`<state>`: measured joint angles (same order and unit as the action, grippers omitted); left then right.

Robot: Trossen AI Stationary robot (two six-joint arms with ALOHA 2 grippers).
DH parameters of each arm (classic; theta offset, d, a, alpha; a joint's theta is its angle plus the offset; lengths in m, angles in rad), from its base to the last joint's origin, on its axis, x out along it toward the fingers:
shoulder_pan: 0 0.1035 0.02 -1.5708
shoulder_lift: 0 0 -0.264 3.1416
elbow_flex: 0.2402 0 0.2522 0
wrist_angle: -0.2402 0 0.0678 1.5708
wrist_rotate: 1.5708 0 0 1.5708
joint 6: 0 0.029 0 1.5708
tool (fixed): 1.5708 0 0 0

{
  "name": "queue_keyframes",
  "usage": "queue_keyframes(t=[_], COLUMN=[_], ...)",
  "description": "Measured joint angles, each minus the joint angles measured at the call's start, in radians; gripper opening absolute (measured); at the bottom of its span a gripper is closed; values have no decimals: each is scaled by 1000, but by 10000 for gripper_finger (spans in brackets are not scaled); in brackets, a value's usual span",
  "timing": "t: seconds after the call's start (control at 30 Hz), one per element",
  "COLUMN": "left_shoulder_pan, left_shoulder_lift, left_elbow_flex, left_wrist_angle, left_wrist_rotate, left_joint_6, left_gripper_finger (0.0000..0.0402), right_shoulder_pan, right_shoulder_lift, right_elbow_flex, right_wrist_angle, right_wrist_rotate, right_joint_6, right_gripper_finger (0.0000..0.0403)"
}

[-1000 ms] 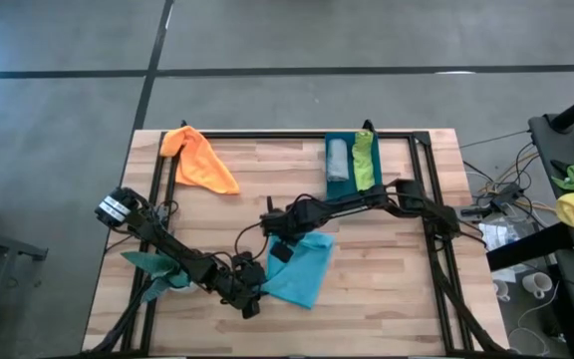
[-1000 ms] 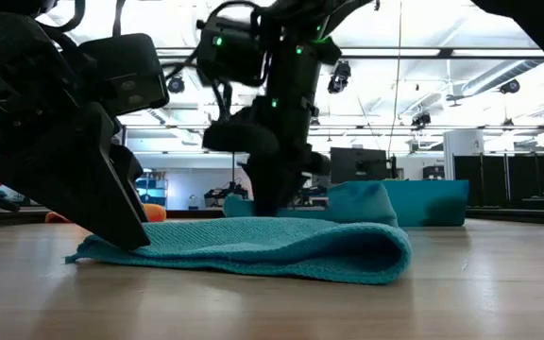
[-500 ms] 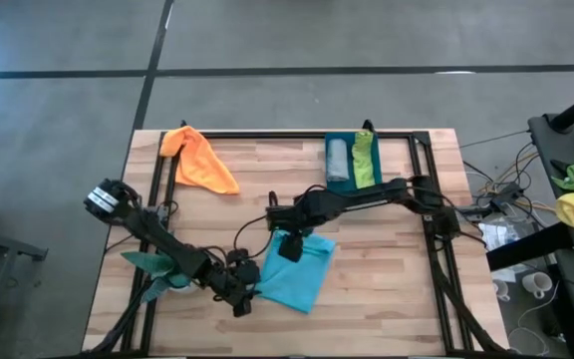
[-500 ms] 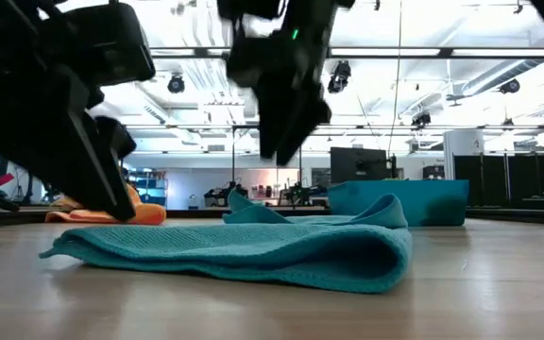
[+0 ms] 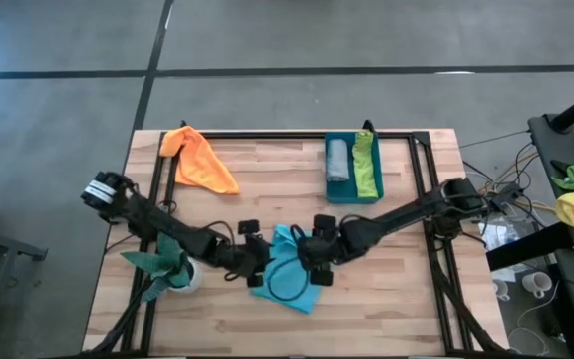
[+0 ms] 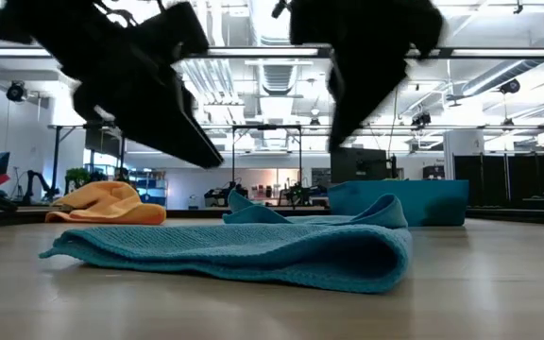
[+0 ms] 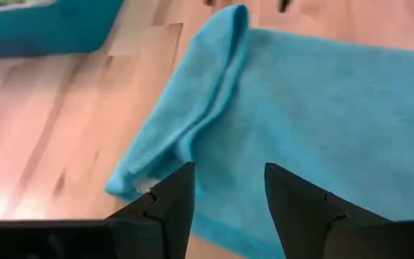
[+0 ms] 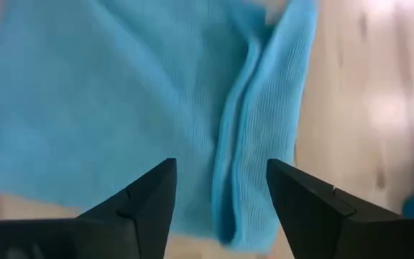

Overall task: Roll microfiber towels into tight, uniform cylinder then place into a basket
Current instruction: Roll the blue towel

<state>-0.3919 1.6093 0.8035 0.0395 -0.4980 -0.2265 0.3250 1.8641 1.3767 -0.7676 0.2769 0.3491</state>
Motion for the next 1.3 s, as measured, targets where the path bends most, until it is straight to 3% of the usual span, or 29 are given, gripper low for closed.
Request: queue_keyframes(t=[0.23,0.37,0.5,0.7,0.87,1.07,1.3], left_shoulder_pan=[52,68,84,109,116,142,160], left_shoulder_lift=[70,136,191,203,193,206,209], left_elbow_flex=[3,5,27,45,45,46,48], left_wrist_angle=[18,83,80,79,74,0,-6], left_wrist_rotate=[-7,53,56,41,32,19,8], left_joint_6=[47,127,93,-20,-28,2,73], left_gripper_finger=[153,153,148,106,65,6,1], right_shoulder_pan=[29,31,31,33,30,21,-17], right_shoulder_lift=[-12,-20,-46,-60,-63,-94,-107], right_elbow_flex=[-97,-92,-78,-83,-143,-206,-277], right_wrist_angle=[18,62,77,68,69,133,241], right_wrist_rotate=[9,11,14,14,-8,-20,33], right_joint_6=[115,115,115,120,130,175,208], right_gripper_finger=[169,157,153,154,145,101,30])
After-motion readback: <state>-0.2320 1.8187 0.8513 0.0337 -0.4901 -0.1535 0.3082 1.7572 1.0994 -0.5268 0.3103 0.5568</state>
